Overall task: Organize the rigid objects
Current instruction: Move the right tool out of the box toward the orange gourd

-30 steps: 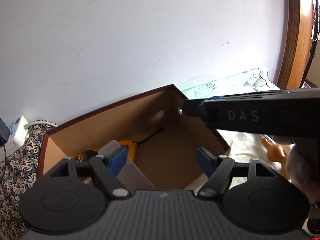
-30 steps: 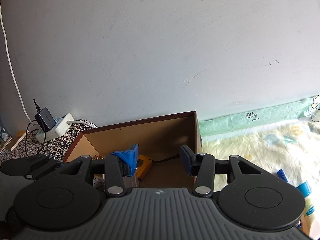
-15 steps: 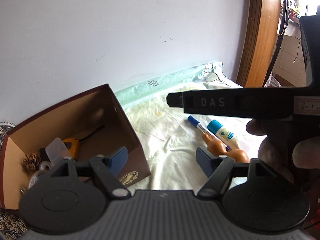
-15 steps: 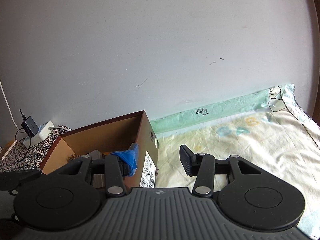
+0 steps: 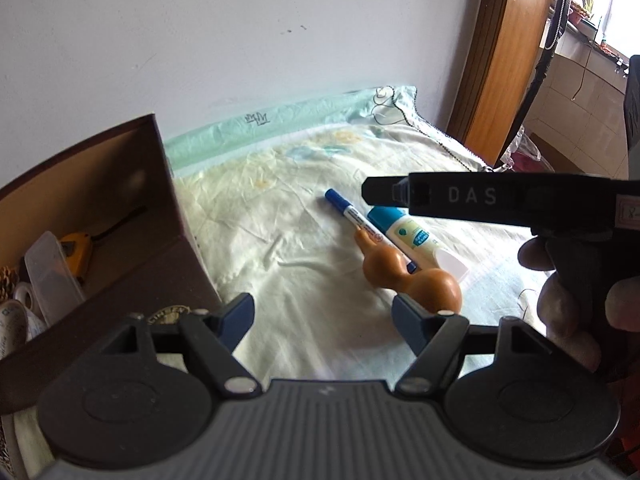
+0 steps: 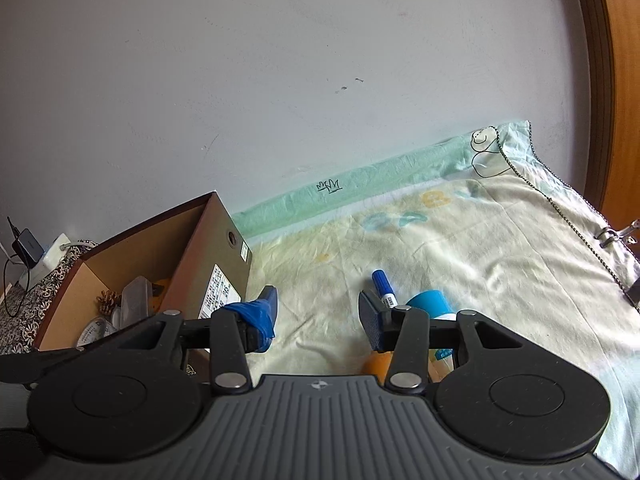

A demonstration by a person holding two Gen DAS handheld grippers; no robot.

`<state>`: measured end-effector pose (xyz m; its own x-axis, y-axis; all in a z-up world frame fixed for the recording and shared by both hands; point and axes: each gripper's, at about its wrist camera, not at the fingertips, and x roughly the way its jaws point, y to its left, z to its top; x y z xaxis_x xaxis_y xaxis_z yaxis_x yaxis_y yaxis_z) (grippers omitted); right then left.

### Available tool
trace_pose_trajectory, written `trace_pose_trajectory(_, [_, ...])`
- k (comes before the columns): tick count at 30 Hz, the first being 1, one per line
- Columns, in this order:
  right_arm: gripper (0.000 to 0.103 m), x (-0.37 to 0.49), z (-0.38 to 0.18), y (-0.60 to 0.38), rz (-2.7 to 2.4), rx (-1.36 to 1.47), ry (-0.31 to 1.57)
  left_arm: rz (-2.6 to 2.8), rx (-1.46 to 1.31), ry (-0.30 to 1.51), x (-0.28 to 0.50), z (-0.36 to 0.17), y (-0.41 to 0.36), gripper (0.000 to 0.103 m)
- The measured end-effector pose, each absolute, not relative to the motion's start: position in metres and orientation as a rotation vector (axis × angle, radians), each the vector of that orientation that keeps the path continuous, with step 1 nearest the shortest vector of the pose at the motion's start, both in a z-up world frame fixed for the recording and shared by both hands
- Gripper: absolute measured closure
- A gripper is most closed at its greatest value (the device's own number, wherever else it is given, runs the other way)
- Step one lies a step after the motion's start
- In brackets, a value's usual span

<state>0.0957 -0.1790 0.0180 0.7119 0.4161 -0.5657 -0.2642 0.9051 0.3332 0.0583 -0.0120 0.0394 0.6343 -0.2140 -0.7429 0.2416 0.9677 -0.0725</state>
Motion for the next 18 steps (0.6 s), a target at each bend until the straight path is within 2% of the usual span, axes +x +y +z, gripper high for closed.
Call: trace_pose_trajectory(18, [0.078, 0.101, -0.030, -0.205, 0.392, 0.367, 0.907, -0.561, 0.027, 0.892, 0.048, 0.004, -0.038, 0.027])
